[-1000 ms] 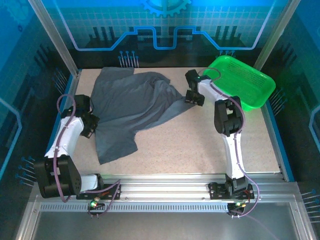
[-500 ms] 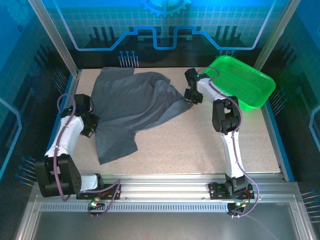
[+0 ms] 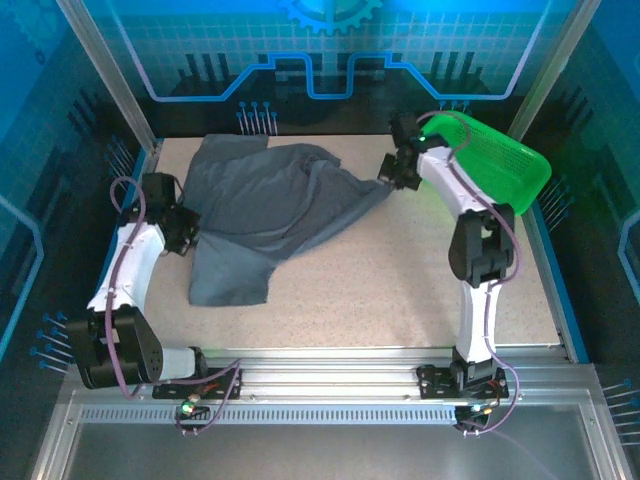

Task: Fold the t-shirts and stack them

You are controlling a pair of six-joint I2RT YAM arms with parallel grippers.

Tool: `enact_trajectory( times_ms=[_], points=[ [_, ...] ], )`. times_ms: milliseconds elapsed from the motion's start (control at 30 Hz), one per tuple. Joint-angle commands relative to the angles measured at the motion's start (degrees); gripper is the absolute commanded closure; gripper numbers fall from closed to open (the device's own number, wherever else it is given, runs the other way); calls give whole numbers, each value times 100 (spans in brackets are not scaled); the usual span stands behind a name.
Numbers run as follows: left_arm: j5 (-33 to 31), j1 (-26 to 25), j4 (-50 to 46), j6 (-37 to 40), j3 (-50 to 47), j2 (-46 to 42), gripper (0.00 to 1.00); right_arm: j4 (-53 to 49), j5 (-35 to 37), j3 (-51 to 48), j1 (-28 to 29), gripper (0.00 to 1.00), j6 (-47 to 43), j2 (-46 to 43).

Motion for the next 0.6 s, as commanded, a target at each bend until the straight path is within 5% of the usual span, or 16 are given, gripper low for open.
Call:
enact_trajectory(
  times_ms=[0,200,567],
  points=[
    [458,-18,593,-452,914,49,100,537,-435,544,-235,100,136,-603],
    [186,-35,1543,-905,2116,-185,100,1461,-586,726,-448,100,306,-1592],
    [-606,-35,2933,-1189,2523,-1512,100,2594,-195,-644,-902,100,809,-4177]
  ],
)
